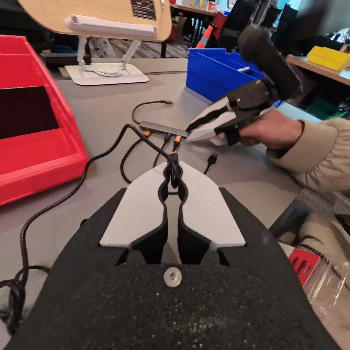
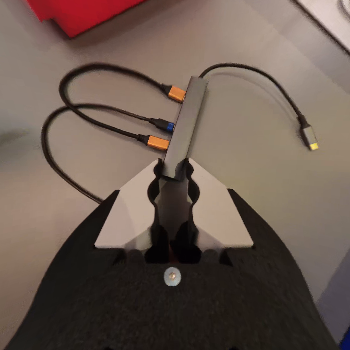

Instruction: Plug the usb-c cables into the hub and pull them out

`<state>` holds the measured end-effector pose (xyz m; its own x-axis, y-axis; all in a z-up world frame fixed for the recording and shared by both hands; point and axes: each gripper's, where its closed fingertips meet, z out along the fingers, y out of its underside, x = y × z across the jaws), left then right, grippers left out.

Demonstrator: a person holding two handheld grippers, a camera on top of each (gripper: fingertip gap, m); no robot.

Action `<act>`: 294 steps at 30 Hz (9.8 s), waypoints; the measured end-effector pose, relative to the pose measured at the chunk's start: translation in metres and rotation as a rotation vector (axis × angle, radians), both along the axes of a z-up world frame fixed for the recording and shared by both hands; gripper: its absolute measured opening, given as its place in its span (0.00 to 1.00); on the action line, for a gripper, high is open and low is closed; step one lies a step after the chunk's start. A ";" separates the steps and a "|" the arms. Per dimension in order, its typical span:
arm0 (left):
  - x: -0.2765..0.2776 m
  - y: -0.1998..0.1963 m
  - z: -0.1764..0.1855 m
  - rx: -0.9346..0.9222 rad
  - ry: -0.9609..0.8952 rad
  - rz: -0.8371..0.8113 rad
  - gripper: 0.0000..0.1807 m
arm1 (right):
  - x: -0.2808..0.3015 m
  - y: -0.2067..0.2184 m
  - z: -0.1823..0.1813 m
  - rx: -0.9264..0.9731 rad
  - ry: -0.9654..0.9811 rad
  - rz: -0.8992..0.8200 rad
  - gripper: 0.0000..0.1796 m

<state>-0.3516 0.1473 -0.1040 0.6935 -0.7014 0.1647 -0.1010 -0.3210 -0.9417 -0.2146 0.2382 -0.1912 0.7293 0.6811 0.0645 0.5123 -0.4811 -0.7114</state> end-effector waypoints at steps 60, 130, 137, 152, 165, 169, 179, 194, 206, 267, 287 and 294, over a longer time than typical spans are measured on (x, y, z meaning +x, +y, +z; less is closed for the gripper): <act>0.049 0.018 -0.050 0.010 0.284 -0.119 0.02 | -0.028 -0.070 0.037 -0.282 0.490 0.307 0.11; 0.134 0.079 -0.049 0.671 0.959 -0.744 0.06 | 0.023 -0.052 0.073 0.474 -0.077 0.422 0.27; 0.143 0.075 -0.040 0.730 0.965 -0.716 0.05 | 0.015 -0.044 0.073 0.732 -0.267 0.484 0.05; -0.006 0.004 -0.030 -0.194 0.292 0.073 0.11 | 0.051 -0.015 0.073 0.767 -0.309 0.243 0.05; -0.022 0.011 -0.092 -0.224 0.572 0.119 0.02 | 0.046 -0.024 0.068 0.766 -0.308 0.284 0.05; -0.023 0.006 -0.092 -0.255 0.588 0.047 0.01 | 0.039 -0.027 0.071 0.822 -0.320 0.319 0.05; 0.006 -0.025 0.083 -0.253 -0.087 -0.332 0.01 | 0.032 -0.027 0.078 0.957 -0.382 0.356 0.05; 0.143 -0.010 0.014 -0.838 -0.173 -0.487 0.01 | 0.024 -0.031 0.078 1.064 -0.501 0.416 0.05; 0.144 -0.003 -0.005 -0.903 -0.117 -0.419 0.01 | 0.020 -0.032 0.076 1.117 -0.621 0.432 0.05; 0.154 0.017 -0.010 -0.688 -0.217 -0.214 0.02 | 0.030 -0.022 0.084 1.132 -0.830 0.353 0.05; 0.140 0.013 -0.026 -0.162 0.200 -0.153 0.00 | 0.013 -0.035 0.078 1.071 -0.840 0.351 0.05; 0.113 -0.017 0.048 -0.105 -0.168 -0.263 0.16 | 0.035 -0.022 0.095 0.907 -0.553 0.246 0.05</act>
<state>-0.2386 0.1301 -0.0555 0.4478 -0.8258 0.3428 -0.0390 -0.4011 -0.9152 -0.1795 0.2165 -0.0965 0.2953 0.3380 0.8936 0.8810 0.2654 -0.3916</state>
